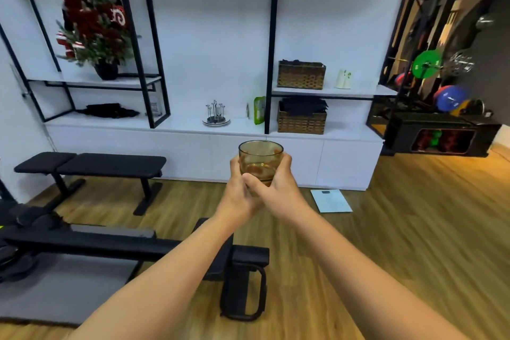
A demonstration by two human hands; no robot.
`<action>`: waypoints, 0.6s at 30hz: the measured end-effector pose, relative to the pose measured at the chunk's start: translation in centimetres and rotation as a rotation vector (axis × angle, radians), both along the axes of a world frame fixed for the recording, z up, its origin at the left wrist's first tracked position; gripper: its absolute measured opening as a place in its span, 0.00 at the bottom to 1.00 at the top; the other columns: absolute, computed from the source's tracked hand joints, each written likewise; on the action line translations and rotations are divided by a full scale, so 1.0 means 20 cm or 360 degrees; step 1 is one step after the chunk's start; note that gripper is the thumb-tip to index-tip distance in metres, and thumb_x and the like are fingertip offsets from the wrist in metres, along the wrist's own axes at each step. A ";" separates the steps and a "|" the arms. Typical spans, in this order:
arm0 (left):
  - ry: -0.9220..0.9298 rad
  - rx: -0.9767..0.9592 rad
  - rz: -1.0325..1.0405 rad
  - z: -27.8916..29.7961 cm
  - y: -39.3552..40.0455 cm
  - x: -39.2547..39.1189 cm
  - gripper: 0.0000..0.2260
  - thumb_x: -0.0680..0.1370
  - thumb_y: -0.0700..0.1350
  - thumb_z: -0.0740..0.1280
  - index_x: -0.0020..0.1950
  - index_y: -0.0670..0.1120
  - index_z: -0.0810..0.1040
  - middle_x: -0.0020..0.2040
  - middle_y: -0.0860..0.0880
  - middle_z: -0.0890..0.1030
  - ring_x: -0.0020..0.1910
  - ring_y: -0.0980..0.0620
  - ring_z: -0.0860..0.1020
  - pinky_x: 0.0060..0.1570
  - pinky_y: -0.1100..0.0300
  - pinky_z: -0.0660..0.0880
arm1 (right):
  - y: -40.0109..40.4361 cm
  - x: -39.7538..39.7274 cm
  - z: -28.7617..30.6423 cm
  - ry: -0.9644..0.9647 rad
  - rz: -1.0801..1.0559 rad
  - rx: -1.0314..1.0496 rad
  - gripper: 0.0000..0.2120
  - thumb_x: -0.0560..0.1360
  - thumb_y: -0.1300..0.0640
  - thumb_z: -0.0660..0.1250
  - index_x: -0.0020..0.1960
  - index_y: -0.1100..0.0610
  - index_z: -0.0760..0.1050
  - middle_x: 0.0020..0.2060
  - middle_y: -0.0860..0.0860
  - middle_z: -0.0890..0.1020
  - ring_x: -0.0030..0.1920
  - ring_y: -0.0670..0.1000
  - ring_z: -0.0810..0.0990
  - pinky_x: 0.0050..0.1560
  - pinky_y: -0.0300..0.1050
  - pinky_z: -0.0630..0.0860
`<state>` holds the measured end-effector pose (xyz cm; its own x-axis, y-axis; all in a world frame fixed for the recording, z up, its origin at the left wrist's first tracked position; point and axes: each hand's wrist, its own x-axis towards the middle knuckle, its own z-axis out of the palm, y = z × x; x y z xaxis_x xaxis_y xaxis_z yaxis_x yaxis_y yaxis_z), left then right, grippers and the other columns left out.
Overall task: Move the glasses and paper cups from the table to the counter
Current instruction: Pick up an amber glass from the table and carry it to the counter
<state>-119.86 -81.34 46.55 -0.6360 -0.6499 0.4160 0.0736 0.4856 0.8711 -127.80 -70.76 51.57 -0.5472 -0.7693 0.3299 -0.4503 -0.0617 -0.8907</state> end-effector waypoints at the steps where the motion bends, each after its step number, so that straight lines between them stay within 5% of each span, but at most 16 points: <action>1: 0.0014 -0.0007 0.0006 0.00 -0.06 -0.11 0.38 0.69 0.37 0.79 0.72 0.57 0.66 0.58 0.60 0.78 0.55 0.63 0.80 0.51 0.72 0.75 | -0.06 -0.11 0.00 0.0018 -0.0006 0.0001 0.35 0.73 0.46 0.74 0.70 0.50 0.56 0.64 0.49 0.74 0.63 0.46 0.75 0.63 0.43 0.74; 4: 0.0060 0.0081 -0.0014 0.01 -0.25 -0.44 0.39 0.69 0.37 0.79 0.73 0.57 0.65 0.58 0.60 0.79 0.55 0.65 0.80 0.50 0.71 0.77 | -0.27 -0.42 0.01 0.0066 -0.0006 0.0059 0.36 0.74 0.48 0.74 0.71 0.53 0.56 0.64 0.50 0.73 0.64 0.47 0.75 0.61 0.39 0.73; 7: 0.0116 0.0320 -0.0040 0.03 -0.42 -0.75 0.38 0.67 0.44 0.78 0.71 0.57 0.62 0.58 0.52 0.81 0.56 0.56 0.83 0.50 0.62 0.80 | -0.46 -0.70 0.05 0.0116 -0.0041 0.0067 0.36 0.73 0.49 0.75 0.71 0.54 0.56 0.64 0.51 0.73 0.64 0.48 0.74 0.61 0.40 0.73; 12: 0.0113 0.0149 0.0015 0.06 -0.67 -1.17 0.36 0.69 0.50 0.77 0.71 0.56 0.60 0.56 0.65 0.81 0.54 0.61 0.82 0.46 0.70 0.77 | -0.73 -1.13 0.06 0.0133 -0.0040 0.0062 0.38 0.73 0.47 0.75 0.72 0.54 0.56 0.66 0.52 0.72 0.67 0.49 0.73 0.68 0.50 0.73; 18: 0.0093 0.0040 0.0090 -0.04 -0.99 -1.70 0.36 0.69 0.53 0.77 0.71 0.59 0.60 0.59 0.64 0.80 0.55 0.61 0.82 0.49 0.65 0.79 | -1.02 -1.66 -0.01 0.0106 0.0016 0.0072 0.37 0.72 0.46 0.75 0.71 0.52 0.56 0.66 0.50 0.73 0.66 0.48 0.74 0.68 0.51 0.73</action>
<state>-153.85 -101.13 45.74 -0.5732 -0.6948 0.4345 0.0981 0.4682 0.8781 -161.04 -91.06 51.41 -0.5174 -0.7895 0.3301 -0.5082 -0.0269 -0.8608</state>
